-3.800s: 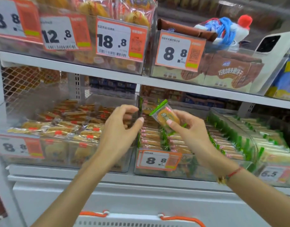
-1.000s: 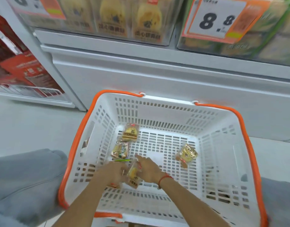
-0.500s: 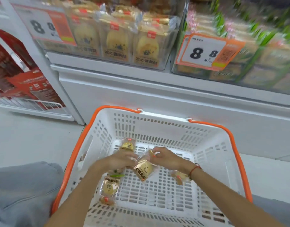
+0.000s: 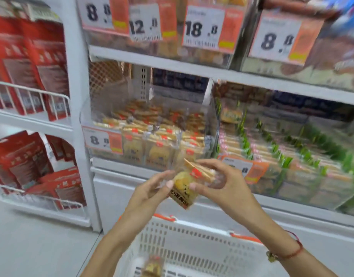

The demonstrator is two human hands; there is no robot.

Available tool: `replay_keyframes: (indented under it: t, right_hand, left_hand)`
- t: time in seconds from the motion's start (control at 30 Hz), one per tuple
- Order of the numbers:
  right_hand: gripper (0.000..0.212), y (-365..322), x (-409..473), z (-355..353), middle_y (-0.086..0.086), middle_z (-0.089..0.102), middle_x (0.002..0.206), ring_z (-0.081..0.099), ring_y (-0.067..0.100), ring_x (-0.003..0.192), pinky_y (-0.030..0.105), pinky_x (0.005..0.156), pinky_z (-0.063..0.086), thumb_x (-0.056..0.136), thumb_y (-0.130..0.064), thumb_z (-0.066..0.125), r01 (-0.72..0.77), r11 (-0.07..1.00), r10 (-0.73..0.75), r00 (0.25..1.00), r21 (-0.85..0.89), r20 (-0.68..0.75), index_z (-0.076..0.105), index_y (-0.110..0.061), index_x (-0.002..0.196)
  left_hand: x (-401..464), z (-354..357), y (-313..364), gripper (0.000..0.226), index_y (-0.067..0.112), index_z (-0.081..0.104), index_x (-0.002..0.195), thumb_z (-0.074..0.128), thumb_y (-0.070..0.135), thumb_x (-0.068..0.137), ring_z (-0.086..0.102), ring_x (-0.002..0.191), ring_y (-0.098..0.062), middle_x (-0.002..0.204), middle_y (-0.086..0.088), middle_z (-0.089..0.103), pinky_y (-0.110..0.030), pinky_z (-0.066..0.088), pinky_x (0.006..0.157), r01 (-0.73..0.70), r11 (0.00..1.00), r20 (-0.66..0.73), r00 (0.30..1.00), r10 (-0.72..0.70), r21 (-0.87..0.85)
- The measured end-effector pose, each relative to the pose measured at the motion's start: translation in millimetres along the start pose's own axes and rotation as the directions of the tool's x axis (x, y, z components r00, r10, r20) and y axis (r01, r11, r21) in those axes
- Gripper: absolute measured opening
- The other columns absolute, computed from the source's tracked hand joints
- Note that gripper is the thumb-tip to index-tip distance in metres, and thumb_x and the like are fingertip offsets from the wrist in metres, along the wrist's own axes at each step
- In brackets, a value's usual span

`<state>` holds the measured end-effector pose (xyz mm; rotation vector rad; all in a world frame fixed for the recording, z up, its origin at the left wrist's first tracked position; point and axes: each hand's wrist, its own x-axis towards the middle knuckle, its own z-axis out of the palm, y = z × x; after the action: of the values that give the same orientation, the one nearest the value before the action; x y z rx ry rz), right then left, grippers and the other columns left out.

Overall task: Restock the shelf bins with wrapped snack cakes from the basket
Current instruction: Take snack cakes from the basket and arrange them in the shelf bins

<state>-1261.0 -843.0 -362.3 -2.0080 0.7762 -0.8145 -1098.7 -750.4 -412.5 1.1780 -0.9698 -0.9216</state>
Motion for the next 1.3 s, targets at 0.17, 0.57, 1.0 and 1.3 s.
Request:
replay_keyframes:
  t: [0.17,0.57,1.0,1.3]
  right_hand:
    - [0.040,-42,40,20,-0.003,0.072,0.100,0.069,0.011,0.090,0.020,0.072,0.056,0.073,-0.013,0.080,-0.092,0.951,0.107,0.994,0.295,-0.037,0.059,-0.022,0.105]
    - [0.036,-59,226,90,0.004,0.063,0.108,0.064,0.021,0.091,0.035,0.079,0.055,0.082,-0.029,0.074,-0.190,0.968,0.210,0.971,0.163,-0.115,0.053,-0.020,0.110]
    - [0.038,-14,352,153,0.001,0.063,0.116,0.059,0.016,0.106,0.015,0.076,0.041,0.079,-0.019,0.077,-0.119,0.991,0.091,0.945,-0.069,-0.314,0.060,-0.011,0.112]
    - [0.043,-8,357,170,0.011,0.065,0.111,0.063,0.030,0.100,0.032,0.073,0.050,0.086,-0.023,0.067,-0.067,0.913,-0.110,0.909,-0.402,-0.402,0.052,-0.007,0.123]
  left_hand:
    - [23,-1,40,0.025,0.026,0.065,0.112,0.057,0.030,0.089,0.066,0.102,-0.009,0.107,0.007,0.072,-0.022,0.052,0.085,-0.214,0.968,-0.286,0.943,0.170,-0.130]
    - [133,-167,91,0.058,0.011,0.035,0.142,0.060,0.023,0.091,0.036,0.128,-0.024,0.142,-0.008,0.036,-0.040,0.038,0.103,-0.038,0.469,-0.400,0.467,0.789,0.882]
    - [165,-187,68,0.053,0.016,0.037,0.141,0.058,0.031,0.094,0.046,0.111,-0.013,0.132,0.001,0.049,-0.028,0.039,0.089,-0.172,0.587,-0.477,0.427,0.768,0.791]
    - [166,-186,67,0.054,0.017,0.039,0.138,0.058,0.038,0.093,0.040,0.102,-0.001,0.128,0.002,0.050,-0.024,0.036,0.087,-0.177,0.598,-0.491,0.415,0.766,0.782]
